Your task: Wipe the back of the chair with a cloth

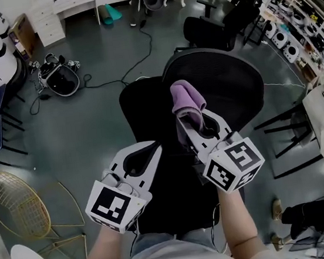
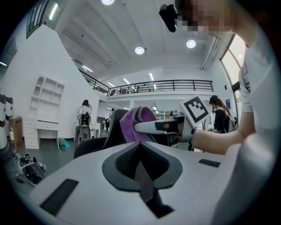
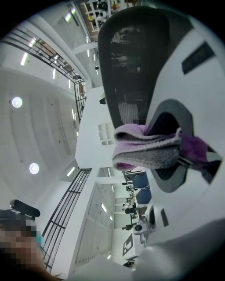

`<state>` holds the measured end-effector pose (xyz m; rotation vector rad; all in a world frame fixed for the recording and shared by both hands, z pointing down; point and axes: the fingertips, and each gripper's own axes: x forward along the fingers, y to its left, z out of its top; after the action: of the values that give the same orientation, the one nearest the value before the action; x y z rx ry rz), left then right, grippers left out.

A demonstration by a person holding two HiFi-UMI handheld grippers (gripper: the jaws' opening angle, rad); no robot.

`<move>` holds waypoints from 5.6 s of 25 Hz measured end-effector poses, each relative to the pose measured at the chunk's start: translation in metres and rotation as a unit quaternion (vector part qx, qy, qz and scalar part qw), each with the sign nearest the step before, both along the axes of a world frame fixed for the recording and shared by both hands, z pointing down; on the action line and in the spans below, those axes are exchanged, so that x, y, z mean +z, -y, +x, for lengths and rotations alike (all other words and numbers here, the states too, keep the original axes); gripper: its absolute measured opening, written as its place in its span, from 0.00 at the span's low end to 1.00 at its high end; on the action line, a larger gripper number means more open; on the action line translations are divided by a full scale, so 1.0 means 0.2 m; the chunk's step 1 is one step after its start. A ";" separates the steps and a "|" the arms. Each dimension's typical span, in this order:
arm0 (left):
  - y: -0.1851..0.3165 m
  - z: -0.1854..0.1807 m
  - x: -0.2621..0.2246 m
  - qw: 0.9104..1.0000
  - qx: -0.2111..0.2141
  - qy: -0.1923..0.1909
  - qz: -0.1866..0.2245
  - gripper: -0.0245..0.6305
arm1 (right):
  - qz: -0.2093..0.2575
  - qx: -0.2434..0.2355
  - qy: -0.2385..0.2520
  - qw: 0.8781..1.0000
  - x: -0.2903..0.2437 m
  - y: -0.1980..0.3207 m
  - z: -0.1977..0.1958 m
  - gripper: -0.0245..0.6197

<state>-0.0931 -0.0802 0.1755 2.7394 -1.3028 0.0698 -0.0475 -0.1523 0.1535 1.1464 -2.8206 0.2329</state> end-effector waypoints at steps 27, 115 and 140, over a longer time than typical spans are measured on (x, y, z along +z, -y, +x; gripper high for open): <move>0.06 0.01 0.08 1.000 0.004 -0.006 -0.019 0.06 | 0.026 0.112 -0.011 0.993 -0.17 0.44 0.13 0.20; 0.11 0.10 0.19 0.999 0.022 -0.002 -0.033 0.06 | 0.047 0.203 -0.116 0.971 0.19 0.40 0.37 0.19; 0.08 -0.09 0.20 0.999 -0.045 -0.001 -0.025 0.06 | 0.048 0.088 -0.079 0.992 0.20 0.23 -0.13 0.19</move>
<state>-0.1111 -0.0959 0.2149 2.6343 -1.4018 0.0917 -0.0729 -0.1977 0.1937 1.3686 -2.6207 0.0166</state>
